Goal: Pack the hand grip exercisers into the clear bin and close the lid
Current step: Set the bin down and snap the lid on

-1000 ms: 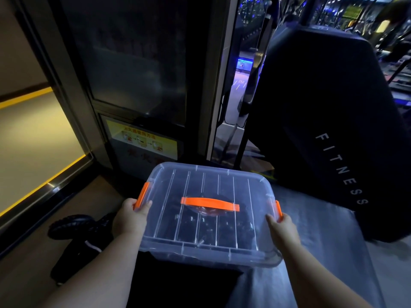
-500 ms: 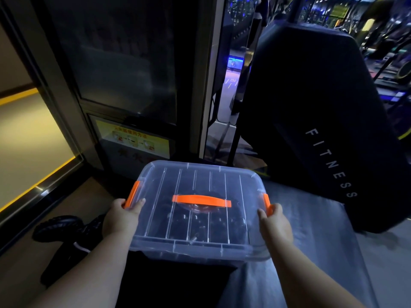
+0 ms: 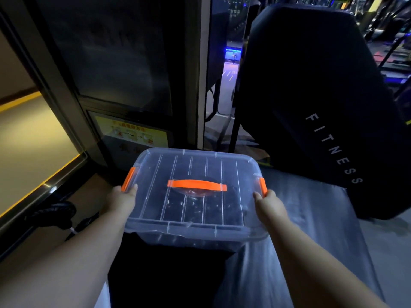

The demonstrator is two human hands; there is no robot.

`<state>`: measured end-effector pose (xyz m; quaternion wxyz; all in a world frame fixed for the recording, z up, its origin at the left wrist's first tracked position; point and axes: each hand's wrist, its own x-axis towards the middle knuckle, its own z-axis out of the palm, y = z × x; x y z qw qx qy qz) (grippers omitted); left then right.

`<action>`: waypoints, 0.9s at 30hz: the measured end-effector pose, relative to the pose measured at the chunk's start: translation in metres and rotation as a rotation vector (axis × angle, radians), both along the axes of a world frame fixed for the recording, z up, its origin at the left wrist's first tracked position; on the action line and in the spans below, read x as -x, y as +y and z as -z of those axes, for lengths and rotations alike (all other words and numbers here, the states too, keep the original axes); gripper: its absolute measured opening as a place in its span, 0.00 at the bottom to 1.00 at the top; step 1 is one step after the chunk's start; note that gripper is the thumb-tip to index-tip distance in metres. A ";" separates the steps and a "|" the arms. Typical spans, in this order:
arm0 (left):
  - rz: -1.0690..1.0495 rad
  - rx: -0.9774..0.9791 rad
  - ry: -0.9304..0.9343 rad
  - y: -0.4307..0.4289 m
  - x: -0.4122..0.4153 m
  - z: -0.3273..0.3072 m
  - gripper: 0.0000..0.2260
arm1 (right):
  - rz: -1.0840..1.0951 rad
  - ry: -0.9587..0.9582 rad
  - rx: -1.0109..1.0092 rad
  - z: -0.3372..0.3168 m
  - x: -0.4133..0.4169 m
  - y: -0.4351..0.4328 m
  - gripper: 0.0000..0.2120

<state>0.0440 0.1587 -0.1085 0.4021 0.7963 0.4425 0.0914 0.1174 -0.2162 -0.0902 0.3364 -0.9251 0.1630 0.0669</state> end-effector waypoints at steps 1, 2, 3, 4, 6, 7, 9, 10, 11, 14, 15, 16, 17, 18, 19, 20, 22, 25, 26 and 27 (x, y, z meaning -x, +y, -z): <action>0.005 0.008 -0.016 -0.004 -0.001 -0.001 0.18 | 0.002 -0.003 -0.001 0.000 -0.001 -0.005 0.14; 0.017 0.015 -0.032 -0.011 -0.004 -0.002 0.18 | 0.004 -0.008 0.002 -0.001 -0.001 -0.012 0.14; 0.033 0.024 -0.046 -0.019 -0.006 -0.002 0.18 | 0.007 -0.012 0.010 -0.002 -0.001 -0.021 0.14; 0.054 0.034 -0.057 -0.029 -0.009 -0.003 0.18 | 0.015 -0.015 0.023 -0.003 -0.001 -0.032 0.14; 0.099 0.042 -0.064 -0.057 -0.019 -0.003 0.18 | 0.051 -0.015 0.043 -0.005 0.001 -0.061 0.15; 0.119 0.045 -0.065 -0.073 -0.024 -0.004 0.17 | 0.072 -0.015 0.047 -0.005 0.003 -0.079 0.16; 0.147 0.068 -0.082 -0.109 -0.035 -0.006 0.16 | 0.107 -0.017 0.067 -0.005 0.008 -0.115 0.18; 0.161 0.083 -0.092 -0.127 -0.041 -0.007 0.16 | 0.125 -0.018 0.078 -0.005 0.009 -0.132 0.19; 0.180 0.096 -0.098 -0.145 -0.046 -0.008 0.17 | 0.146 -0.017 0.091 -0.004 0.011 -0.150 0.19; 0.244 0.110 -0.095 -0.194 -0.061 -0.011 0.17 | 0.205 -0.016 0.120 -0.002 0.014 -0.197 0.19; 0.265 0.108 -0.090 -0.208 -0.066 -0.012 0.17 | 0.220 -0.017 0.122 -0.001 0.014 -0.211 0.19; 0.281 0.105 -0.086 -0.221 -0.070 -0.012 0.17 | 0.232 -0.018 0.128 -0.001 0.014 -0.224 0.19; 0.291 0.106 -0.083 -0.232 -0.074 -0.011 0.17 | 0.242 -0.016 0.131 -0.001 0.014 -0.235 0.19; 0.297 0.107 -0.083 -0.242 -0.078 -0.010 0.17 | 0.253 -0.017 0.134 0.000 0.013 -0.245 0.20; 0.299 0.106 -0.080 -0.249 -0.081 -0.009 0.18 | 0.265 -0.015 0.131 0.000 0.012 -0.253 0.19; 0.298 0.097 -0.077 -0.255 -0.083 -0.009 0.18 | 0.270 -0.015 0.130 0.001 0.010 -0.259 0.18; 0.286 0.063 -0.063 -0.259 -0.085 -0.009 0.18 | 0.264 -0.019 0.135 0.002 0.006 -0.264 0.17; 0.277 0.015 -0.034 -0.260 -0.084 -0.011 0.18 | 0.261 -0.016 0.140 0.002 0.006 -0.264 0.16; 0.280 -0.001 -0.024 -0.260 -0.083 -0.012 0.18 | 0.255 -0.016 0.158 0.003 0.007 -0.264 0.16; 0.286 -0.006 -0.008 -0.261 -0.082 -0.013 0.18 | 0.254 -0.002 0.158 0.001 0.008 -0.262 0.16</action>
